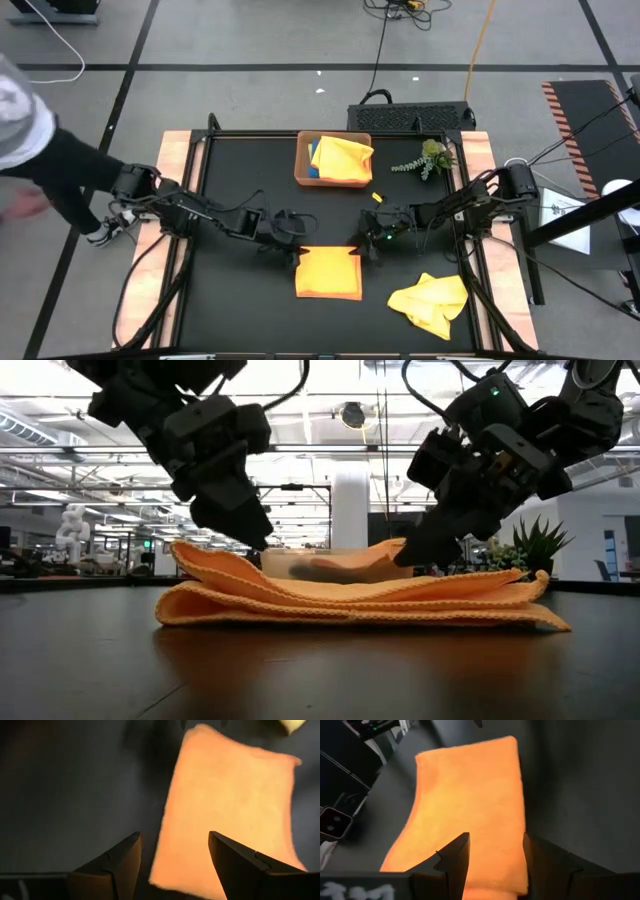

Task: Fold microfiber towels
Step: Put the orange microfiber towel into the bin

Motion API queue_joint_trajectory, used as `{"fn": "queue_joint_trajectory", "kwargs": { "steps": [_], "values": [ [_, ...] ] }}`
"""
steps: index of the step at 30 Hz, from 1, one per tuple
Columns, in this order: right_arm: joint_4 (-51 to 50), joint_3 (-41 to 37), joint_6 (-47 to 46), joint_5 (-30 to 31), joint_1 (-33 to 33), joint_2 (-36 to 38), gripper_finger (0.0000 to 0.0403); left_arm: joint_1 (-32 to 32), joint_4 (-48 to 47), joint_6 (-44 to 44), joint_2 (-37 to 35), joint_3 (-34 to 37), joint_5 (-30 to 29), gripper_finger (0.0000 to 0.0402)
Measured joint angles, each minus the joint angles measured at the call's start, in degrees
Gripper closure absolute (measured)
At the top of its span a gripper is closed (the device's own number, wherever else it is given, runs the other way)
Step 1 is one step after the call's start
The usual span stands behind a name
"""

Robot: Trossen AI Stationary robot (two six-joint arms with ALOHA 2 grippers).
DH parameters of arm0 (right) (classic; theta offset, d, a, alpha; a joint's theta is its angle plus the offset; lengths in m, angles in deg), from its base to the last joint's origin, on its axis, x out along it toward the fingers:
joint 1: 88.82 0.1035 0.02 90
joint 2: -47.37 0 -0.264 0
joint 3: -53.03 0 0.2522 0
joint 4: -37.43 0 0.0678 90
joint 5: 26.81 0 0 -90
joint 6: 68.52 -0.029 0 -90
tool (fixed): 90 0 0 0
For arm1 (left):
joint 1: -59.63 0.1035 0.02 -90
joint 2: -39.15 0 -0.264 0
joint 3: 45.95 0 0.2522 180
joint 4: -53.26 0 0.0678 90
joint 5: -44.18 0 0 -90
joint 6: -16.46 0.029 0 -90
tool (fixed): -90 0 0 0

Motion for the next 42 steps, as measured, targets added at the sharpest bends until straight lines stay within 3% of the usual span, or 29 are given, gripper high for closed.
{"fn": "queue_joint_trajectory", "kwargs": {
  "steps": [8, 17, 24, 31, 36, 42],
  "values": [
    [-1.50, 0.00, -2.04, 0.17, 0.15, -0.32, 0.0203, 2.84, -0.60, -0.20, 0.01, 0.00, 6.63, 0.0167],
    [0.64, 0.10, -4.00, 1.42, 0.46, -6.02, 0.0164, 3.19, 0.24, -3.38, 3.88, 2.07, 7.45, 0.0167],
    [1.48, -0.28, -5.56, 1.68, 1.17, -7.72, 0.0173, 3.42, 7.02, -6.41, 6.46, 4.69, 11.29, 0.0167],
    [1.21, -0.33, -5.19, 1.57, 1.18, -7.65, 0.0198, 3.19, 8.42, -7.78, 7.93, 5.66, 11.18, 0.0171],
    [-0.65, -0.35, -3.77, 1.49, 1.18, -7.67, 0.0227, 2.82, 8.32, -5.36, 8.20, 5.73, 10.32, 0.0229],
    [-1.37, -0.42, -1.25, 1.44, 1.12, -7.74, 0.0294, 2.97, 9.43, -1.39, 8.34, 5.79, 10.21, 0.0359]
  ]
}}
